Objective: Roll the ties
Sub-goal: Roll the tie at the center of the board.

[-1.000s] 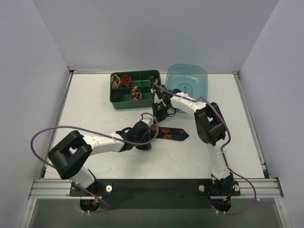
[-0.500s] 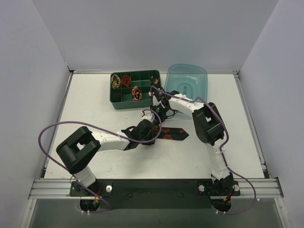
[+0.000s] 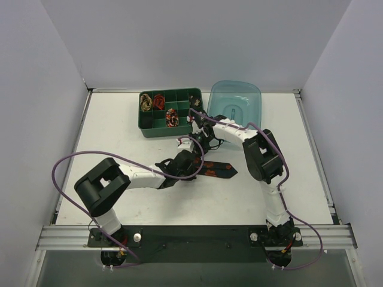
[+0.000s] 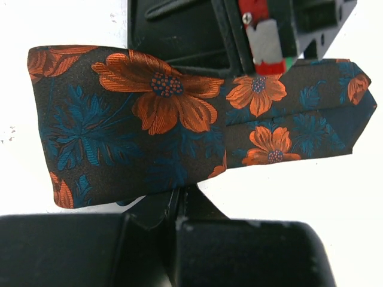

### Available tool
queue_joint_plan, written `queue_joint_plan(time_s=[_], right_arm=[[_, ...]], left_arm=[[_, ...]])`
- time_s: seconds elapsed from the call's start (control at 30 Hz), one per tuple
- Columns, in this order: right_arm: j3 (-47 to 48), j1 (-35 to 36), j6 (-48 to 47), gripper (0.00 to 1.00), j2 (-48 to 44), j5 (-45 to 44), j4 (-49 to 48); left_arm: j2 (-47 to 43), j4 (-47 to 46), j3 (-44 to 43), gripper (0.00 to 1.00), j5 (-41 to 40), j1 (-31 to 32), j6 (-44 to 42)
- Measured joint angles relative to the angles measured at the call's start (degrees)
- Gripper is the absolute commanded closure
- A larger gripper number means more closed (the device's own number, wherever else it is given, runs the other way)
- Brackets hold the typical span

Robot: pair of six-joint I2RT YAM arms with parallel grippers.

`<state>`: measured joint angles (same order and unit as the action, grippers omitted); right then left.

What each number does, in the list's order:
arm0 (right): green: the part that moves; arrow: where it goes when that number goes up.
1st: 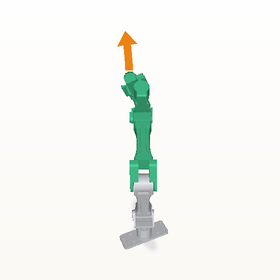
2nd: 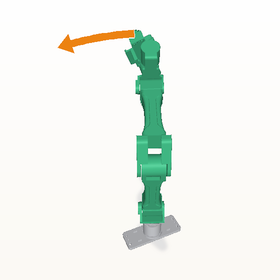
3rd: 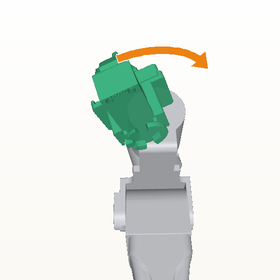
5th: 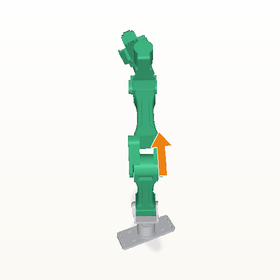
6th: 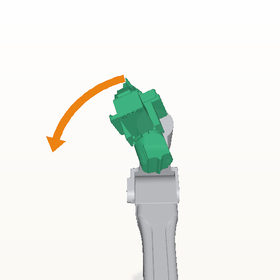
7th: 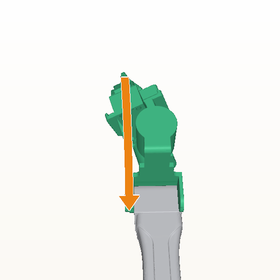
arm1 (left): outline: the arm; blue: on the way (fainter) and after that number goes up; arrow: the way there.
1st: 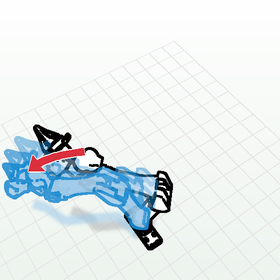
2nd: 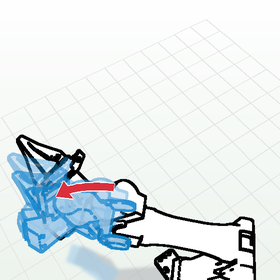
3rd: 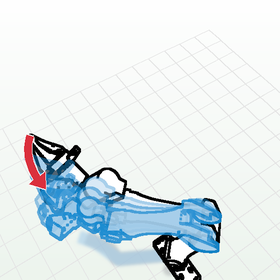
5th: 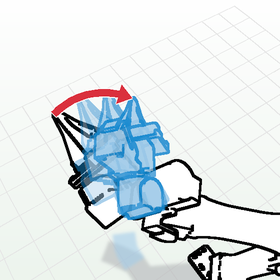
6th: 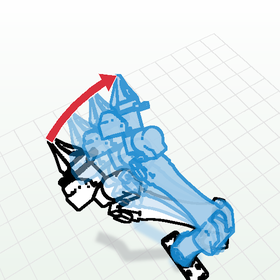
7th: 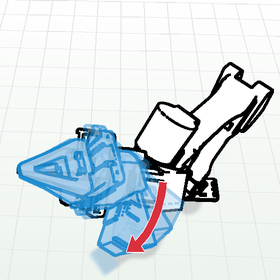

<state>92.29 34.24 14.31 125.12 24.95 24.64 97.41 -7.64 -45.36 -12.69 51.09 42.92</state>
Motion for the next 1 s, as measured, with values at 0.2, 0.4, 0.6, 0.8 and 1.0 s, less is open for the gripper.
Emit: queue_joint_plan(time_s=[0.2, 0.4, 0.6, 0.8, 1.0], right_arm=[[-0.04, 0.09, -0.07, 1.0, -0.07, -0.31, -0.02], [1.27, 0.24, -0.02, 1.0, -0.07, -1.9, 2.45], [4.09, -0.46, 0.28, 1.0, -0.04, -2.64, 4.31], [4.52, -0.66, 0.55, 1.0, -0.26, -3.34, 4.68], [1.99, -0.83, 0.57, 1.0, -5.66, -4.57, 5.2]], left_arm=[[0.15, 0.02, -0.15, 1.0, -0.5, 0.2, -0.11], [-1.75, 1.49, 1.16, 0.81, -0.81, 0.98, -0.55], [-10.12, 5.95, 6.75, 0.4, -0.5, 2.49, -0.9], [-21.81, 10.45, 12.31, 0.26, -0.44, 2.56, -0.55], [-27.12, 10.84, 11.54, 0.25, 5.49, -7.08, -0.79]])
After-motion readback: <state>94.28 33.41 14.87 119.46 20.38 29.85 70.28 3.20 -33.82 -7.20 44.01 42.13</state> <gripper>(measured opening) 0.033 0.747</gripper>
